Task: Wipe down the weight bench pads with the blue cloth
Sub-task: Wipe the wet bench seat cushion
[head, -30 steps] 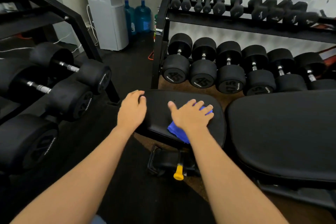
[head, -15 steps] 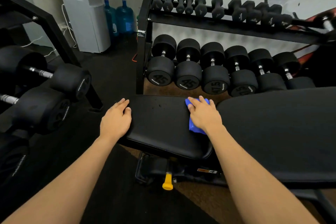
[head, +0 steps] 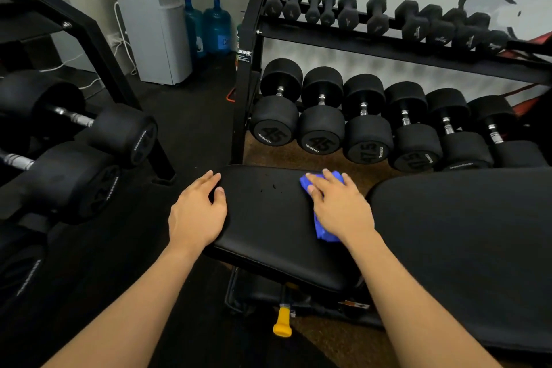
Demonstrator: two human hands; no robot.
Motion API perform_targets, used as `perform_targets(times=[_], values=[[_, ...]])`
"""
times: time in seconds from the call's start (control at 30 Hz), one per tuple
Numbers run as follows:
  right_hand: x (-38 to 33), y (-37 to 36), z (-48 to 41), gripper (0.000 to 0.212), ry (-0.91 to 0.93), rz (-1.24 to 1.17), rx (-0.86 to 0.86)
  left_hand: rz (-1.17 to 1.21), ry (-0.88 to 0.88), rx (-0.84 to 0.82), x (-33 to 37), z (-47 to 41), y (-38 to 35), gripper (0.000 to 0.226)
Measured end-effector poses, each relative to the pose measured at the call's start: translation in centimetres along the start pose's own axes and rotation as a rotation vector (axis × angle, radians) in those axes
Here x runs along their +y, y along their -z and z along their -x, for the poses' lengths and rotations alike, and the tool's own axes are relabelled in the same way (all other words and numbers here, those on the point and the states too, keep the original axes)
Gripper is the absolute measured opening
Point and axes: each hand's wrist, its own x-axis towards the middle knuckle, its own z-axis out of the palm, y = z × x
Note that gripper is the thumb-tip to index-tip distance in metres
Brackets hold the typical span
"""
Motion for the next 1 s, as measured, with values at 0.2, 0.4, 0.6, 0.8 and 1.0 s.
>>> perform_targets(times=[0.2, 0.4, 0.6, 0.8, 1.0], values=[[-3.9, -1.1, -0.5, 0.044, 0.106, 0.057, -0.031, 0.02, 0.008, -0.015, 0.0, -0.1, 0.1, 0.044], [0.0, -0.5, 4.1, 0.047, 0.076, 0.05, -0.002, 0.01, -0.006, -0.023, 0.0, -0.1, 0.0, 0.044], [-0.8, -0.5, -6.1, 0.045, -0.057, 0.015, 0.024, 0.013, 0.005, -0.026, 0.0, -0.2, -0.1, 0.044], [-2.5, -0.8, 6.3, 0.045, 0.188, 0.061, -0.034, 0.031, -0.002, -0.031, -0.3, -0.2, -0.1, 0.044], [2.7, 0.2, -0.8, 0.054, -0.061, -0.001, -0.023, 0.022, -0.001, -0.034, -0.2, -0.1, -0.1, 0.045]])
